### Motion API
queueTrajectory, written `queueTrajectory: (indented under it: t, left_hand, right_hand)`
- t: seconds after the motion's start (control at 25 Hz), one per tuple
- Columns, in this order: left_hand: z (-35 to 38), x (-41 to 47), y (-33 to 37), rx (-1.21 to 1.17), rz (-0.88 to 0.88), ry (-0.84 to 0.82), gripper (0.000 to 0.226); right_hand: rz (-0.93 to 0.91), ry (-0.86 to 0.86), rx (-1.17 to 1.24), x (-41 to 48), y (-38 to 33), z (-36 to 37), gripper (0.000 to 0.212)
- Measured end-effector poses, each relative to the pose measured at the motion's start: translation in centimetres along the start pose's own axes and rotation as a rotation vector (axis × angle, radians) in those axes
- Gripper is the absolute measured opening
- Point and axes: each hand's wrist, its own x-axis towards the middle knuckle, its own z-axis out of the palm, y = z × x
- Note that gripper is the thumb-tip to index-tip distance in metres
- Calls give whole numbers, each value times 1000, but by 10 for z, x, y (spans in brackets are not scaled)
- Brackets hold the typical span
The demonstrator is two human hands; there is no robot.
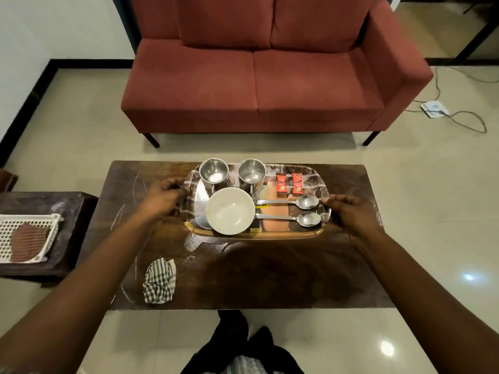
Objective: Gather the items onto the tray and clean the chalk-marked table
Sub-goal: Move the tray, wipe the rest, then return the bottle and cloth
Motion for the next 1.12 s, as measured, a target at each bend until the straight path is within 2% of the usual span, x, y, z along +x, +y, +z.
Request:
queueTrajectory:
  t: [0.2, 0.36, 0.64, 0.8, 1.0, 1.12]
  left_hand:
    - [23, 47, -24, 55, -73, -56, 44]
    - [42, 79, -62, 68, -153, -37, 51]
    - [80, 153, -150, 137, -206, 44, 49]
    - [101, 188, -186, 209, -160, 63, 50]
    - [121, 209, -216, 226, -156, 49, 47]
    - [129, 214, -226, 213, -155, 49, 47]
  right_hand:
    - [39, 4, -46, 44, 35, 20, 17]
    - [104, 32, -66, 77, 73, 38, 15]
    - [176, 38, -95, 157, 153, 64, 16]
    - [231, 74, -87, 186, 192, 69, 12]
    - [259, 97, -82, 206, 219, 72, 24]
    - [259, 111, -86, 212, 226, 72, 23]
